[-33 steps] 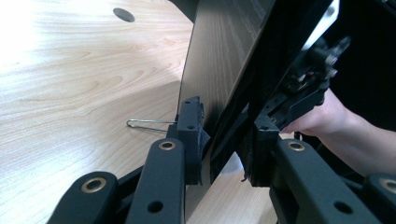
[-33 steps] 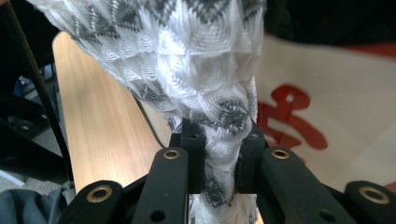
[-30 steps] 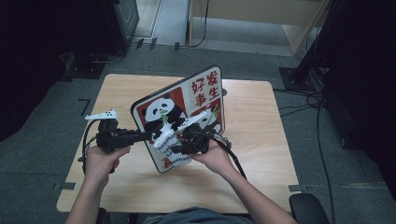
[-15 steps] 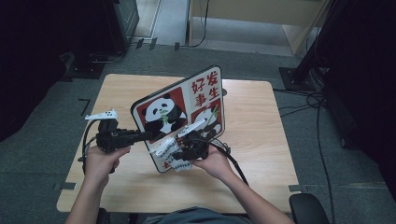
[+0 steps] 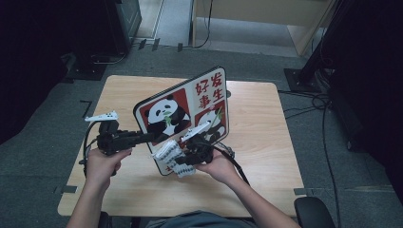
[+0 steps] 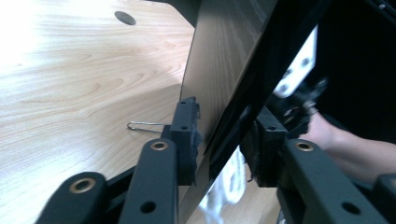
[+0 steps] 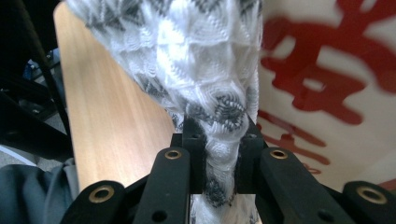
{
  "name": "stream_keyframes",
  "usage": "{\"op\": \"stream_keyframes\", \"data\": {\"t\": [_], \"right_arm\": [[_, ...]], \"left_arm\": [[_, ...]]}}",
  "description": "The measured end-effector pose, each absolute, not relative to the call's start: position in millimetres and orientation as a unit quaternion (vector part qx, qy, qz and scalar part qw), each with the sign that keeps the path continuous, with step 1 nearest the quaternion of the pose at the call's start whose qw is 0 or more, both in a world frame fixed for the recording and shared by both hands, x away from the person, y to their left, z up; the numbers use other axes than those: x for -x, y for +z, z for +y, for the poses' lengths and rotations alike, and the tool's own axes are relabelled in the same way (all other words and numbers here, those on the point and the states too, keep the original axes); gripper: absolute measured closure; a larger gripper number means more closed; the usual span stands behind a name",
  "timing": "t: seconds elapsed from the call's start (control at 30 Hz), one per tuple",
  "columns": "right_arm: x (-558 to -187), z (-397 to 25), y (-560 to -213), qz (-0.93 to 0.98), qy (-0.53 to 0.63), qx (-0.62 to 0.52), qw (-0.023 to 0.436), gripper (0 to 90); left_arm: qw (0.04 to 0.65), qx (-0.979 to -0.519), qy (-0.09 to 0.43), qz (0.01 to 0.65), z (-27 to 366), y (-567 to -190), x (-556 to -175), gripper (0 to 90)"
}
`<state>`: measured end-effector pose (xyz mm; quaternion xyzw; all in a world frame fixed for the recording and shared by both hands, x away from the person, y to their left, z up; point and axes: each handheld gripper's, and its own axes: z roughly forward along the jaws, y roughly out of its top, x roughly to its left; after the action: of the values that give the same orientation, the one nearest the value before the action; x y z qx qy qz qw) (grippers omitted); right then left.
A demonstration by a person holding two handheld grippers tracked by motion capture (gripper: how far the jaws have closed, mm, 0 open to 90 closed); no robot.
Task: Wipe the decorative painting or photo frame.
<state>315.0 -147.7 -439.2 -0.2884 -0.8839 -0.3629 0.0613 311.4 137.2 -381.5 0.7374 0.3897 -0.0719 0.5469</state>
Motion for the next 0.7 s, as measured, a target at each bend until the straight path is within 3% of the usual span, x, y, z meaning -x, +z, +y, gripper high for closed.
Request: {"op": "stream_keyframes", "data": {"t": [0.47,0.7], "right_arm": [[-325.4,-145.9,-354.1,-0.881,-0.385,0.274,0.038,79.9],[-335.7,-135.1,-300.4,-0.878,-0.402,0.257,0.036,79.8]], "left_arm": [[0.546,-0.742,-0.070,0.383,144.1,-377.0,-311.0,47.9],[0.543,-0.743,-0.050,0.387,153.4,-373.4,-307.6,45.6]]}}
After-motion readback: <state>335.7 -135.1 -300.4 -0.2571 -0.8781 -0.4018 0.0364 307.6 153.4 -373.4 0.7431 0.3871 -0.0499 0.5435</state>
